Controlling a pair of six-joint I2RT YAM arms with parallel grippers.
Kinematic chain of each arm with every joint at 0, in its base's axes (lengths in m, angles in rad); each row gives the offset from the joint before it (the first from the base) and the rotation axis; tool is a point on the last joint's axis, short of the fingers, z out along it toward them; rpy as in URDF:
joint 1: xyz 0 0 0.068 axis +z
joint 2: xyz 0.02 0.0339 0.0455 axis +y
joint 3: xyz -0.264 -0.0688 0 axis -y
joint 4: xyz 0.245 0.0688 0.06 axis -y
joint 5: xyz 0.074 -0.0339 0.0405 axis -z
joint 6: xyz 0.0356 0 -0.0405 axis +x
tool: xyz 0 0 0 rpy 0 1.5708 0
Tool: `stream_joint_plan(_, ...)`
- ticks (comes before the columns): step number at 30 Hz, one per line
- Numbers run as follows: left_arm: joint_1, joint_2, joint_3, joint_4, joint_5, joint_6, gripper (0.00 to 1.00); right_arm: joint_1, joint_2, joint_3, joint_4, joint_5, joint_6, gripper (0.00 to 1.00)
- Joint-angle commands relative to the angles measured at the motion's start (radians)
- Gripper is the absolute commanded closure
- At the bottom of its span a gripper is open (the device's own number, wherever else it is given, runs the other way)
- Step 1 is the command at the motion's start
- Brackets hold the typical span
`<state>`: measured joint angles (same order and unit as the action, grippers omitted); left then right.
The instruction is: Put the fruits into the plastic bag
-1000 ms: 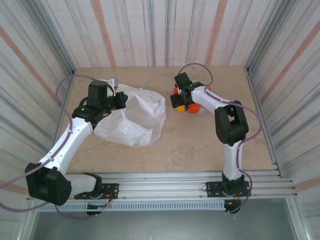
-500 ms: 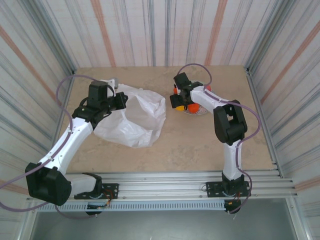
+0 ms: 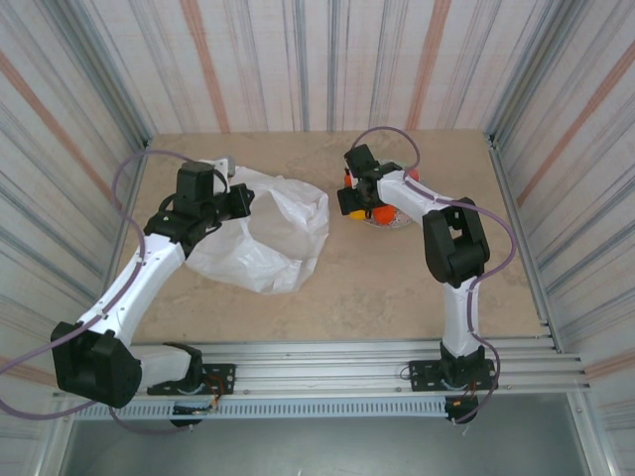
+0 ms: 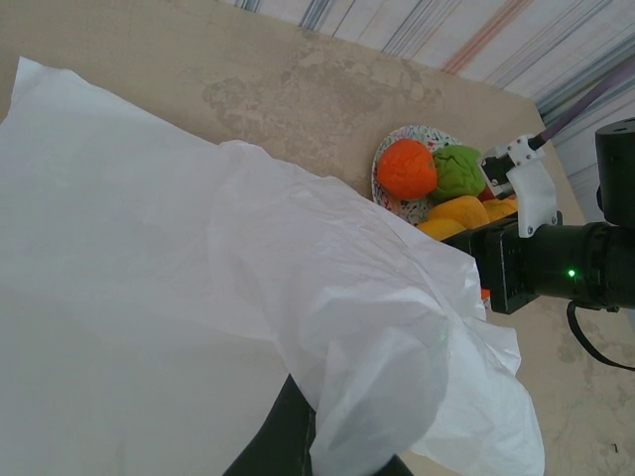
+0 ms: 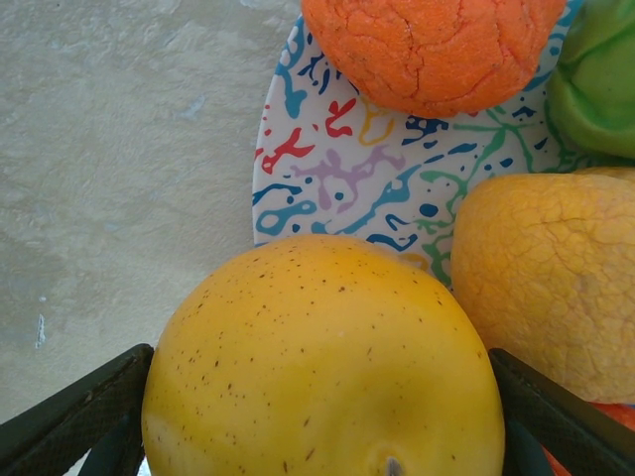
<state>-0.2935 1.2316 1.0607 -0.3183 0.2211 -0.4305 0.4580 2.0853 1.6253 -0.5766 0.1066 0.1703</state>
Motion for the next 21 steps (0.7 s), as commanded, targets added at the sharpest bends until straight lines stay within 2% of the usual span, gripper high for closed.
stream_joint_plan(1, 0.008, -0.010, -0.010, 0.009, 0.021, 0.015, 0.99, 0.003, 0.000, 0.018, -0.017, -0.034, -0.014, 0.19)
stream_joint_plan(4, 0.009, -0.013, -0.011, 0.003, 0.030, 0.016, 0.95, 0.002, -0.058, -0.002, -0.001, -0.052, -0.005, 0.21)
stream_joint_plan(11, 0.009, -0.030, -0.024, 0.007, 0.031, -0.004, 0.95, -0.002, -0.237, -0.107, 0.062, -0.131, 0.044, 0.28)
stream_joint_plan(16, -0.001, -0.029, -0.002, -0.014, 0.064, -0.031, 0.93, -0.021, -0.449, -0.302, 0.106, -0.181, 0.086, 0.31)
stream_joint_plan(21, -0.014, -0.026, 0.022, -0.023, 0.064, -0.113, 0.93, -0.006, -0.711, -0.585, 0.235, -0.344, 0.139, 0.33)
